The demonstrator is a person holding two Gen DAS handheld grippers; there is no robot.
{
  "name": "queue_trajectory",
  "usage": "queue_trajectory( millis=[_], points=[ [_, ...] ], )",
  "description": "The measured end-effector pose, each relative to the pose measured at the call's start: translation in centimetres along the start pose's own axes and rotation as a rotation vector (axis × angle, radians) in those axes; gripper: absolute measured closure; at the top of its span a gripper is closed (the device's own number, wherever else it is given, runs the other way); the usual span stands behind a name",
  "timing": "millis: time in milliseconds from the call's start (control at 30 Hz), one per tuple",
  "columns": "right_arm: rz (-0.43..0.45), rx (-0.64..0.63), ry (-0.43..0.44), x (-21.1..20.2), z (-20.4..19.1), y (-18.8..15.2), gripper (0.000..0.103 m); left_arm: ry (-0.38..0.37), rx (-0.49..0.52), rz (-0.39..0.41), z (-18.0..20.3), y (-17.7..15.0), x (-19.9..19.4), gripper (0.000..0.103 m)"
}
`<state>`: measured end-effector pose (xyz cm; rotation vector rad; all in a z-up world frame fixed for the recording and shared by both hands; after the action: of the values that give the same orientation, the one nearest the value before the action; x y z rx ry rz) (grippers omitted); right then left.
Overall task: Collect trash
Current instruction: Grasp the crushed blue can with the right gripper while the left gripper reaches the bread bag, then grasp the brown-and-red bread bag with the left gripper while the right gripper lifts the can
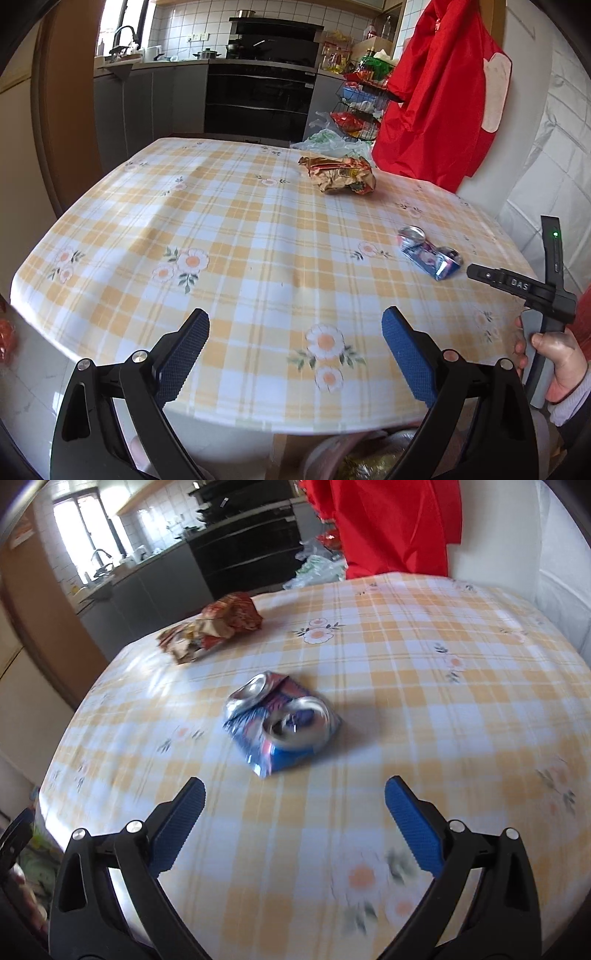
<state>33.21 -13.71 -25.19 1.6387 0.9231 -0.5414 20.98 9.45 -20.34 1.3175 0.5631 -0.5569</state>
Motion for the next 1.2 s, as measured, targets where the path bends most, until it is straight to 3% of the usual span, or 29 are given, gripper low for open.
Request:
queue_trajectory(
  millis=[267, 367, 400, 533, 633, 700, 833, 1033, 1200],
  points=[
    [-0.037, 0.114, -0.046, 5.2, 0.7, 2.2, 0.027, -0.037, 0.047, 0.003, 1.1, 4.9, 5.9, 0.011],
    [-0.025, 0.125, -0.046, 5.2, 1.1, 2.4, 0.037, -0.079, 0.032, -0.033, 1.5, 6.5, 8.2, 0.011],
    [-0.026, 0.129, -0.035, 5.1, 1.2, 2.4, 0.045, -0.087, 0.033, -0.038, 1.7, 6.9, 8.8, 0.011],
    [-0.023, 0.146, 0.001, 4.6, 2.3, 2.6, 0.045, -0.107, 0.085, -0.039, 3.3, 9.1, 11.7, 0.011],
    [0.000, 0.166, 0.011, 3.6, 3.5, 2.7, 0.045, -0.141, 0.044, -0.048, 3.9, 10.6, 14.3, 0.010],
    [0.015, 0.178, 0.018, 3.0, 4.3, 2.8, 0.045, -0.126, 0.048, -0.026, 4.7, 11.7, 15.9, 0.009],
    [0.035, 0.182, 0.028, 1.9, 5.5, 2.8, 0.045, -0.058, 0.172, 0.033, 7.7, 14.5, 19.0, 0.007],
    [0.037, 0.198, 0.048, 1.8, 6.4, 2.6, 0.046, -0.032, 0.009, 0.028, 8.7, 18.1, 22.5, 0.006],
    [0.029, 0.201, 0.065, 2.0, 6.5, 2.6, 0.046, 0.026, -0.053, 0.011, 8.5, 19.3, 24.9, 0.006]
  ],
)
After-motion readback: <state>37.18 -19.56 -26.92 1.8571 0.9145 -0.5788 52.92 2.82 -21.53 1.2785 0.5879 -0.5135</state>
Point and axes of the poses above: each gripper's, at about its wrist camera, not at the fingertips, and x roughly the way its jaws point, z to its right, y to its top, the point moved 2 cm from there along x, roughly the way its jaws point, and after that the axes turned 1 degree about x, right-handed, at the moved point
